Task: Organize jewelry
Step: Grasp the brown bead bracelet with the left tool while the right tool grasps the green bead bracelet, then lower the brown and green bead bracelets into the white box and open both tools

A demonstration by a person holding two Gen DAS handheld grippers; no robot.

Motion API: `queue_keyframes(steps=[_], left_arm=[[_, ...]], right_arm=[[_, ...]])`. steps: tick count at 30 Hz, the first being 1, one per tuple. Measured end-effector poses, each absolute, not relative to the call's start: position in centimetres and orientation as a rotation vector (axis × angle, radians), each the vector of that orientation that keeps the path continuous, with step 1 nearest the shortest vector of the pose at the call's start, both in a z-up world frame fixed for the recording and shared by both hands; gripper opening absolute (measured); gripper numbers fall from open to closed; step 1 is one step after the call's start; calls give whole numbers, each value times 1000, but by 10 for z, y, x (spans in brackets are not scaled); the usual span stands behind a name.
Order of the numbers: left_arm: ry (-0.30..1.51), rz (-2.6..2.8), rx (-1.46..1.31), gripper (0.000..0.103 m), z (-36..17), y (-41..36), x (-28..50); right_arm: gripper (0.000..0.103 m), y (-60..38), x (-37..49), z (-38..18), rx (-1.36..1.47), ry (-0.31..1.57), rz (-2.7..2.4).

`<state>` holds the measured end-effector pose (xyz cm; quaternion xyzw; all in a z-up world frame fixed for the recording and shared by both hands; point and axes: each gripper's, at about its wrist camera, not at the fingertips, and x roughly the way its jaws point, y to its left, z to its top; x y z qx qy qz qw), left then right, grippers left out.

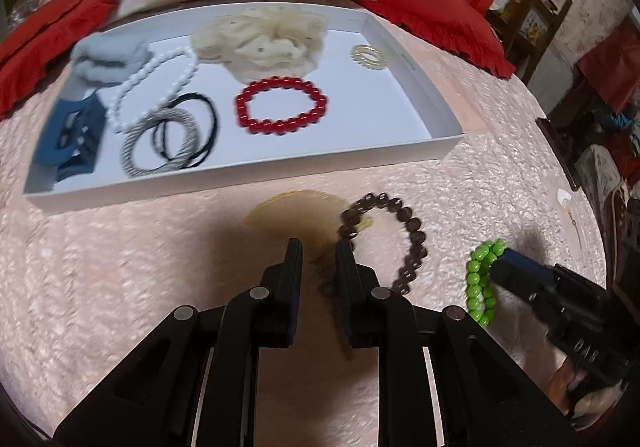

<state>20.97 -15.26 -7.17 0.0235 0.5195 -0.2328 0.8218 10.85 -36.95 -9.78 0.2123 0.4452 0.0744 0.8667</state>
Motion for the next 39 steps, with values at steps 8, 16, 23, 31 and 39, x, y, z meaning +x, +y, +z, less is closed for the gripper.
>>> queue_keyframes(steps=[8,16,23,31,39], left_arm=[[1078,-495,111,27,-78,-173,213],[1067,-523,227,8,-78,-185,191],[1010,-545,171,8,-38,-157,176],[941,-560,74,8,14,-133,183],[906,-563,28,8,47,-138,214]], right_arm=[[24,-360,108,-102,403,930,139],[22,-340,111,-100,289,917,106],[9,-339,106,-87,333,877,151],[9,-342,106,-51,380,804,187],[9,-353,134,-21,444,740,209]])
